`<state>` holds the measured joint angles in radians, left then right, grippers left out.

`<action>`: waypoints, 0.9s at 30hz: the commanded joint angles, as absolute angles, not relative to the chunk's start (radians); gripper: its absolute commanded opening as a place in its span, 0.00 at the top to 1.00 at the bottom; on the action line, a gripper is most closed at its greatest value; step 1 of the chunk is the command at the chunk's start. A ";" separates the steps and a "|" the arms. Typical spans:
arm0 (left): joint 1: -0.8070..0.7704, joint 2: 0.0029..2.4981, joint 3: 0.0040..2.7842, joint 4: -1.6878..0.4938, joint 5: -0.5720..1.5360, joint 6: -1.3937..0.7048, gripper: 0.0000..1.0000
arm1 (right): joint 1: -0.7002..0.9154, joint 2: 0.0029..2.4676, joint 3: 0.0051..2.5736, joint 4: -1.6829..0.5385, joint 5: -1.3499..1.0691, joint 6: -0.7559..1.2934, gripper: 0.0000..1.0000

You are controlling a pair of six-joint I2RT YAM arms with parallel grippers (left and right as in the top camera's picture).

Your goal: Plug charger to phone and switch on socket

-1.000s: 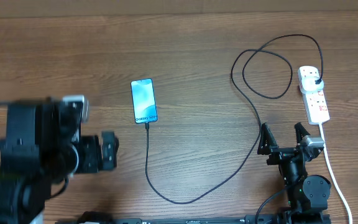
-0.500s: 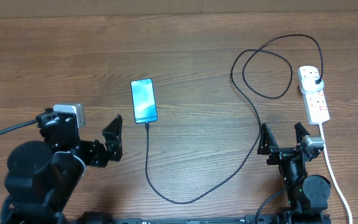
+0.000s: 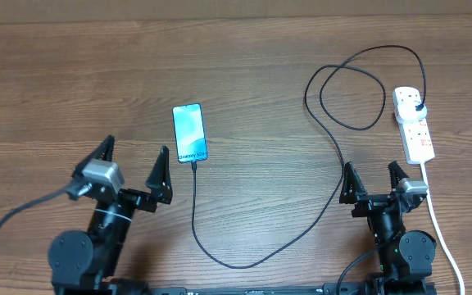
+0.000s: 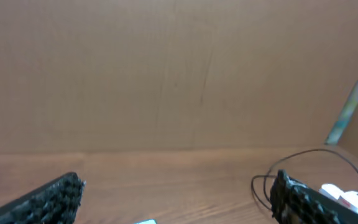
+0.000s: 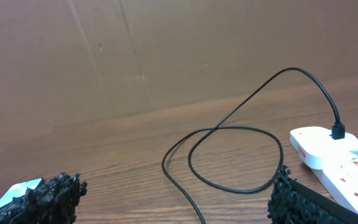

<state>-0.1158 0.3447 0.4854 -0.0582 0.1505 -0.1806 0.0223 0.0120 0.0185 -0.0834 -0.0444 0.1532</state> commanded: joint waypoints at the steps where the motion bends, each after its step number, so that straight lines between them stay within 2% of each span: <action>1: -0.109 0.281 0.384 0.012 0.158 -0.172 0.00 | 0.029 0.003 0.008 -0.081 -0.035 0.156 0.00; 10: -0.109 0.155 0.248 0.084 0.115 -0.147 0.01 | 0.029 0.003 0.008 -0.081 -0.035 0.156 0.00; 16: -0.106 0.138 0.231 0.083 0.116 -0.048 0.01 | 0.029 0.003 0.008 -0.081 -0.035 0.156 0.00; 27: -0.041 0.112 0.177 0.094 0.124 -0.044 0.01 | 0.029 0.003 0.008 -0.081 -0.035 0.156 0.00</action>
